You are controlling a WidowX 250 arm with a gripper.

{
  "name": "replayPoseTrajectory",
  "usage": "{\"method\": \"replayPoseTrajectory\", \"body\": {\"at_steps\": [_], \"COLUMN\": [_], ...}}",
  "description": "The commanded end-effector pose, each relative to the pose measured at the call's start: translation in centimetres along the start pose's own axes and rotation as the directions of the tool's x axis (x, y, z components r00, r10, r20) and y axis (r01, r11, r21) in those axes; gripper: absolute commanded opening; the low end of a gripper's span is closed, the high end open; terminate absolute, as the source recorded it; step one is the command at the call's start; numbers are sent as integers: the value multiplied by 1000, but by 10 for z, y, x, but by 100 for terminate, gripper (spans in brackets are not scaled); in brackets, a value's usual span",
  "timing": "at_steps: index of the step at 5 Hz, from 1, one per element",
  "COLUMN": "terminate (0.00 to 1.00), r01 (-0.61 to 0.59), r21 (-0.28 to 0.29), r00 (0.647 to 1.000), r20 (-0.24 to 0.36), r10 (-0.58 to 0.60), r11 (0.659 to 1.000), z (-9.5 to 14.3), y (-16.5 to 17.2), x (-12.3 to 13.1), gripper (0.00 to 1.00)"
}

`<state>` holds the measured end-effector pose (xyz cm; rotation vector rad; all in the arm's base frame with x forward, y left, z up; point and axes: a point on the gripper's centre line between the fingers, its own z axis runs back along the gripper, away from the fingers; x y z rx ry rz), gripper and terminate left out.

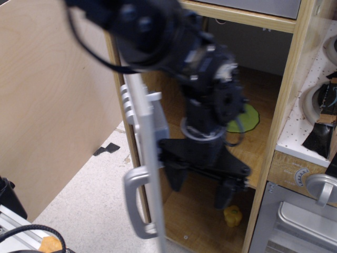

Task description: Open fridge

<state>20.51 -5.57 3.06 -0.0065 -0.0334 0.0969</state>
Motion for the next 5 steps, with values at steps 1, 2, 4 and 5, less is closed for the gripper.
{"method": "replayPoseTrajectory", "body": {"at_steps": [1,2,4,5], "terminate": [0,0,0,100], "r01": [25,38,86,86], "r21": [9,13,9,9], "r00": [998,997,994,994], "r20": [56,63,62,62], "r10": [-25,-38,-86,-86], "r11": [1000,999,996,996], "z": [19,14,7,7], "y": [42,69,90,90], "x": [-1,4,-4,-4], "gripper": [100,100,100,100]}}
